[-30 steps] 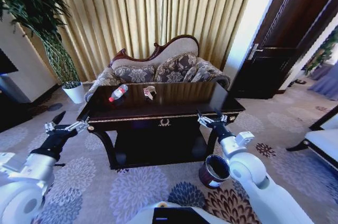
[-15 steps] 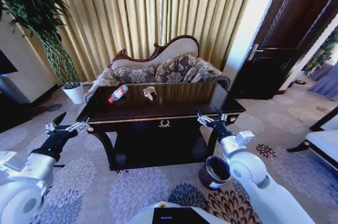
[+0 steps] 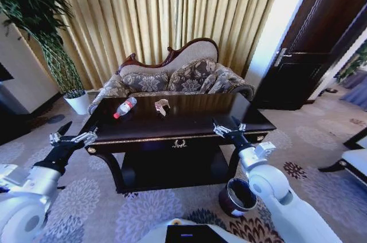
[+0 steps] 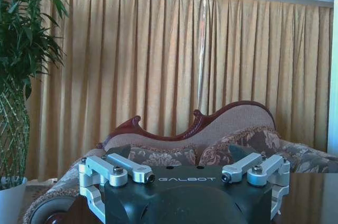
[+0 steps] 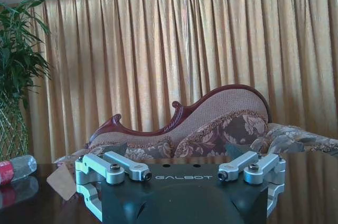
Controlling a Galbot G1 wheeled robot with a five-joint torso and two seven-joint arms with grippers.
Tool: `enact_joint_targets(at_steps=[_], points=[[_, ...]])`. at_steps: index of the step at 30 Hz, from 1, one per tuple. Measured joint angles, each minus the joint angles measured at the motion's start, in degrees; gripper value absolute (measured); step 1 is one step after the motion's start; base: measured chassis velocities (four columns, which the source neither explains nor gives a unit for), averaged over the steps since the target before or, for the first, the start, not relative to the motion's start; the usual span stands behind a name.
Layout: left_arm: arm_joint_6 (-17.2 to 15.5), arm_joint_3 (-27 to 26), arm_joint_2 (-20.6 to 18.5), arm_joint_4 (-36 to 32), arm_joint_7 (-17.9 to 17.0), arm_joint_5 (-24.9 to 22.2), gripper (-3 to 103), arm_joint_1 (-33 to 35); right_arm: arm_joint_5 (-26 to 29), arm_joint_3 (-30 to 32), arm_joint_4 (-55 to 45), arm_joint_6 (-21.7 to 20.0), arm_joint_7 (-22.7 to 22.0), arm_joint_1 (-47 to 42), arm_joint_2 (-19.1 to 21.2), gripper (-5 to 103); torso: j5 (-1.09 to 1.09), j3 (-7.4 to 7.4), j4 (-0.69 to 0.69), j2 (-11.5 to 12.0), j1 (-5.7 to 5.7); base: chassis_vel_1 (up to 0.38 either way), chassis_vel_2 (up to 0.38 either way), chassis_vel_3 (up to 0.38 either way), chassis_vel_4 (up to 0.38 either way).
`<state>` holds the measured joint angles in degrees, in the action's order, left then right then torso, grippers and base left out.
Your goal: Move to the front of the table and place the trash on the table into the trash bin.
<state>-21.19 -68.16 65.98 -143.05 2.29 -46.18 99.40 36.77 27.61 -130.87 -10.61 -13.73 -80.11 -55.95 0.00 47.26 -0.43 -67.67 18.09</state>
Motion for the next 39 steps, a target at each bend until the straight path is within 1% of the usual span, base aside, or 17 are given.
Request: enact_joint_targets(at_steps=[8,11,13,17,20,21,22,25,26,28,29,32,33,34,36,37,39], points=[[0.0,0.0,0.2,-0.1,0.0,0.0,100,0.2,0.1,-0.2,-0.5,-0.1,0.0,-0.4,0.3,100,0.0,0.0,0.0,0.0,0.0,-0.077,0.097,0.099,-0.098],[0.1,0.0,0.5,-0.2,0.0,0.0,100,0.2,1.5,-1.1,-1.4,-0.9,-0.1,-0.4,1.7,100,0.0,0.0,0.0,0.0,0.0,-0.096,0.102,0.079,-0.087],[0.1,0.0,0.7,-0.2,0.0,0.0,100,0.4,4.5,-1.9,-1.8,-1.4,-0.3,1.0,3.5,100,0.0,0.01,0.0,0.0,0.02,-0.026,0.027,0.04,-0.019],[0.1,-0.2,0.9,-0.2,0.0,0.0,100,0.6,7.0,-2.7,-0.8,-1.6,-0.3,3.2,5.8,100,0.0,0.0,0.01,0.0,0.01,0.0,0.0,0.0,0.0],[0.2,-0.4,1.1,-0.2,0.0,0.0,100,0.9,9.3,-4.2,0.5,-1.9,-0.3,5.7,9.0,100,-0.01,-0.01,0.0,0.0,-0.01,0.0,0.0,0.0,0.0],[0.2,-0.4,1.3,-0.2,0.0,0.0,100,1.0,10.8,-5.3,1.0,-2.2,-0.2,7.4,11.2,100,0.0,-0.01,0.0,0.0,-0.02,0.0,0.0,0.0,0.0],[0.2,-0.4,1.3,-0.2,0.0,0.0,100,1.0,10.8,-5.3,1.0,-2.2,-0.2,7.4,11.2,100,0.0,-0.01,0.0,0.0,-0.02,0.0,0.0,0.0,0.0],[0.2,-0.2,2.0,-0.2,-0.1,0.1,100,1.2,14.5,-9.4,3.4,-2.4,0.6,13.0,16.5,100,0.0,0.0,0.0,0.0,-0.01,0.0,0.0,0.0,0.0],[0.2,-0.2,2.0,-0.2,-0.1,0.1,100,1.2,14.5,-9.4,3.4,-2.4,0.6,13.0,16.5,100,0.0,0.0,0.0,0.0,-0.01,0.0,0.0,0.0,0.0],[0.2,0.1,2.1,-0.2,-0.1,0.2,100,1.2,17.3,-13.4,6.3,-2.4,1.2,19.2,18.8,100,-0.01,0.0,-0.01,0.0,0.0,0.0,0.0,0.0,0.0],[0.2,0.1,2.1,-0.2,-0.1,0.2,100,1.2,17.3,-13.4,6.3,-2.4,1.2,19.2,18.8,100,-0.01,0.0,-0.01,0.0,0.0,0.0,0.0,0.0,0.0],[0.2,0.2,2.2,-0.2,-0.2,0.3,100,1.2,22.0,-21.6,10.2,-2.6,1.4,29.6,19.7,100,0.0,0.0,0.01,0.0,-0.01,0.0,0.0,0.0,0.0],[0.2,0.2,2.2,-0.2,-0.2,0.3,100,1.2,22.0,-21.6,10.2,-2.6,1.4,29.6,19.7,100,0.0,0.0,0.01,0.0,-0.01,0.0,0.0,0.0,0.0],[0.2,0.2,2.2,-0.2,-0.3,0.3,100,1.2,23.0,-24.2,11.1,-2.9,1.4,32.3,19.5,100,0.0,0.0,0.01,0.0,0.0,0.0,0.0,0.0,0.0],[0.2,0.1,2.1,-0.2,-0.7,0.3,100,1.4,25.1,-31.2,12.8,-4.0,1.1,38.9,18.5,100,0.0,0.0,0.0,0.0,0.0,0.0,0.0,0.0,0.0],[0.2,0.1,2.1,-0.2,-0.7,0.3,100,1.4,25.1,-31.2,12.8,-4.0,1.1,38.9,18.5,100,0.0,0.0,0.0,0.0,0.0,0.0,0.0,0.0,0.0],[0.1,0.0,1.9,-0.2,-0.8,0.3,100,1.5,26.0,-36.5,14.2,-4.7,-0.1,44.6,16.9,100,0.02,0.0,0.0,0.0,-0.01,0.0,0.0,0.0,0.0]])
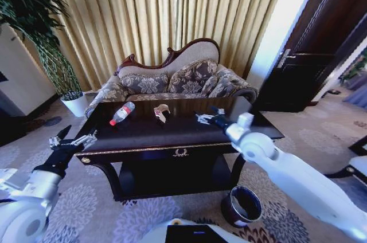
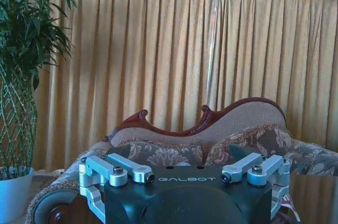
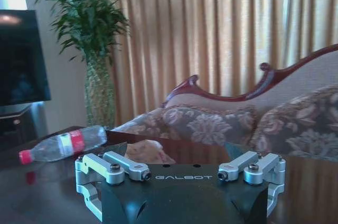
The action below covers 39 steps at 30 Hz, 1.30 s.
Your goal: Move to the front of the table and place the trash on the table into the trash bin.
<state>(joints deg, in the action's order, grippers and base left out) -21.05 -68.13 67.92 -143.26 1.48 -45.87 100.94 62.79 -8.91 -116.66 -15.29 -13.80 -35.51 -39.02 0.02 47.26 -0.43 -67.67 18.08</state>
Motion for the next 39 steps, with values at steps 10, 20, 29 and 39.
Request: enact_joint_targets(at_steps=[10,20,29,39], points=[[0.0,-0.4,0.1,0.0,-0.1,0.7,100,0.5,0.5,-12.8,9.0,-1.6,-4.4,12.6,-10.7,100,0.0,0.0,0.01,0.0,0.0,0.0,0.0,0.0,0.0],[0.2,-0.9,0.3,0.0,-0.1,0.8,100,0.3,-0.7,-18.1,16.2,-3.1,-8.0,17.8,-19.0,100,0.0,0.0,0.0,0.0,0.0,0.0,0.0,0.0,0.0],[0.4,-0.9,0.7,0.0,0.0,0.8,100,0.2,-3.5,-19.8,20.6,-4.4,-10.1,18.6,-23.0,100,-0.01,0.0,-0.01,0.0,0.01,0.0,0.0,0.0,0.0],[0.5,-0.9,1.3,0.0,0.1,0.9,100,0.3,-3.0,-21.1,21.1,-6.3,-14.2,19.3,-25.5,100,-0.02,0.0,0.0,0.0,0.0,0.0,0.0,0.0,0.0]])
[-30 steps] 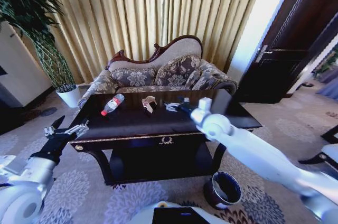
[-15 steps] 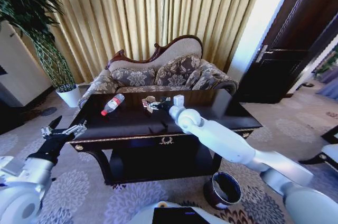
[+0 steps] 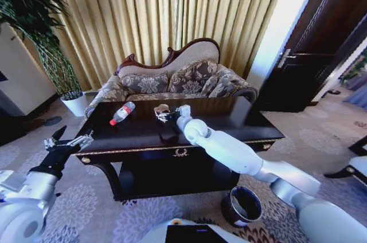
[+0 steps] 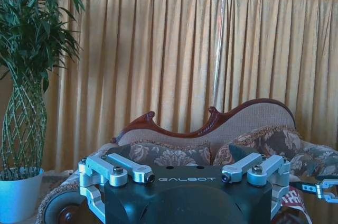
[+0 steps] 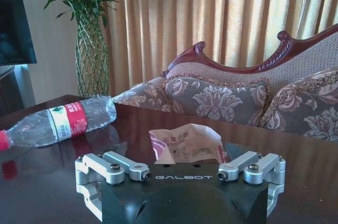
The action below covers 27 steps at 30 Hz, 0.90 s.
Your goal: Move to the front of the table and place the trash on the table into the trash bin.
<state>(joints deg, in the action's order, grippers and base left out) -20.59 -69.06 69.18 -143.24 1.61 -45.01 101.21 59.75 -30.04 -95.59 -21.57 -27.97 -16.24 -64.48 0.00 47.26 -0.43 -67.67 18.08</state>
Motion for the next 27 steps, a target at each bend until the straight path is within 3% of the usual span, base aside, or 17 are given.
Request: enact_joint_targets(at_steps=[27], points=[[0.4,-0.3,0.6,0.0,0.1,0.0,100,0.0,-1.0,-2.1,7.3,-1.3,-1.5,2.7,-2.9,100,0.0,0.0,0.0,0.0,0.0,0.0,0.0,0.0,0.0]])
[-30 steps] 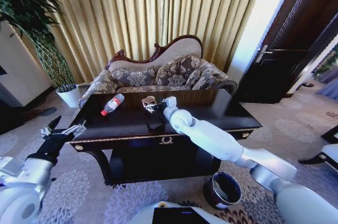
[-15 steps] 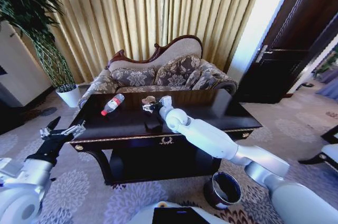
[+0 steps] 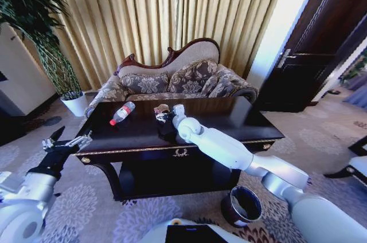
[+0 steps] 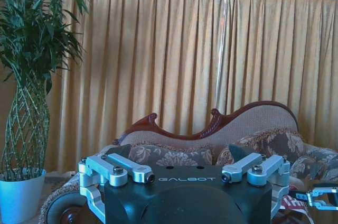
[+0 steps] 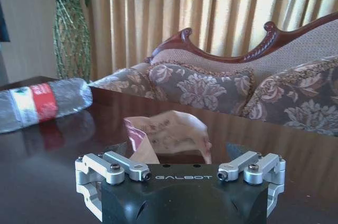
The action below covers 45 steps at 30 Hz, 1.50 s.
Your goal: Move to the front of the table and place the trash on the table into the trash bin.
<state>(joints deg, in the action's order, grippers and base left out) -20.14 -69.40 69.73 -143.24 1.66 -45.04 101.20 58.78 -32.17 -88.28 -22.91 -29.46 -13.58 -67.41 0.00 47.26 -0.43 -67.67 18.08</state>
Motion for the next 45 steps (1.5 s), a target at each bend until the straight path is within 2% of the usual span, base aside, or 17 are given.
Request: enact_joint_targets(at_steps=[19,20,22,24,27,30,31,33,36,37,39,41,42,43,45], points=[[1.3,-0.1,-0.2,0.0,0.3,0.0,100,0.1,-1.3,0.1,1.8,0.6,1.5,0.0,-0.2,100,0.0,0.0,0.0,0.0,0.0,0.0,0.0,0.0,0.0],[1.4,-0.1,-0.2,0.0,0.3,0.0,100,0.1,-1.3,0.1,1.8,0.6,1.5,-0.1,-0.1,103,0.0,0.0,0.0,0.0,0.0,0.0,0.0,0.0,0.0],[1.5,-0.2,-0.2,0.0,0.3,0.0,100,0.1,-1.3,0.1,1.6,0.6,1.5,-0.3,-0.1,94,0.0,0.0,0.0,0.0,0.0,0.0,0.0,0.0,0.0],[1.6,-0.2,-0.2,0.0,0.3,-0.1,100,0.1,-1.3,0.1,1.6,0.6,1.5,-0.3,-0.1,94,0.0,0.0,0.0,0.0,0.0,0.0,0.0,0.0,0.0],[1.6,-0.2,-0.2,0.0,0.4,-0.1,100,0.1,-1.3,0.1,1.5,0.6,1.5,-0.5,-0.2,78,0.0,0.0,0.0,0.0,0.0,0.0,0.0,0.0,0.0],[1.7,-0.2,-0.3,0.0,0.4,-0.1,100,0.1,-1.3,0.0,1.5,0.7,1.5,-0.6,-0.2,73,0.0,0.0,0.0,0.0,0.0,0.0,0.0,0.0,0.0],[1.7,-0.2,-0.3,0.0,0.4,-0.1,100,0.1,-1.3,-0.1,1.5,0.8,1.5,-0.6,-0.2,62,0.0,0.0,0.0,0.0,0.0,0.0,0.0,0.0,0.0],[1.7,-0.3,-0.3,0.0,0.4,-0.1,100,0.1,-1.3,-0.1,1.5,0.9,1.5,-0.6,-0.2,62,0.0,0.0,0.0,0.0,0.0,0.0,0.0,0.0,0.0],[1.7,-0.3,-0.3,0.0,0.4,-0.2,100,0.1,-1.3,-0.2,1.5,1.7,1.5,-0.8,-0.1,45,0.0,0.0,0.0,0.0,0.0,0.0,0.0,0.0,0.0],[1.7,-0.3,-0.3,0.0,0.4,-0.2,100,0.1,-1.3,-0.2,1.5,1.7,1.5,-0.8,-0.1,45,0.0,0.0,0.0,0.0,0.0,0.0,0.0,0.0,0.0],[1.8,-0.3,-0.3,0.0,0.4,-0.2,100,0.1,-1.3,-0.2,1.4,1.8,1.5,-0.9,0.2,35,0.0,0.0,0.0,0.0,0.0,0.0,0.0,0.0,0.0],[1.8,-0.3,-0.3,0.0,0.4,-0.2,100,0.1,-1.3,-0.2,1.3,1.8,1.5,-1.0,0.3,35,0.0,0.0,0.0,0.0,0.0,0.0,0.0,0.0,0.0],[1.8,-0.3,-0.3,0.0,0.4,-0.2,100,0.0,-1.3,-0.2,1.1,1.8,1.5,-1.1,0.4,24,0.0,0.0,0.0,0.0,0.0,0.0,0.0,0.0,0.0],[1.8,-0.3,-0.3,0.0,0.4,-0.2,100,0.0,-1.3,-0.2,1.1,1.8,1.5,-1.1,0.4,24,0.0,0.0,0.0,0.0,0.0,0.0,0.0,0.0,0.0],[1.9,-0.3,-0.4,0.0,0.4,-0.2,100,0.0,-1.3,-0.1,0.9,1.9,1.4,-1.3,0.5,13,0.0,0.0,0.0,0.0,0.0,0.0,0.0,0.0,0.0]])
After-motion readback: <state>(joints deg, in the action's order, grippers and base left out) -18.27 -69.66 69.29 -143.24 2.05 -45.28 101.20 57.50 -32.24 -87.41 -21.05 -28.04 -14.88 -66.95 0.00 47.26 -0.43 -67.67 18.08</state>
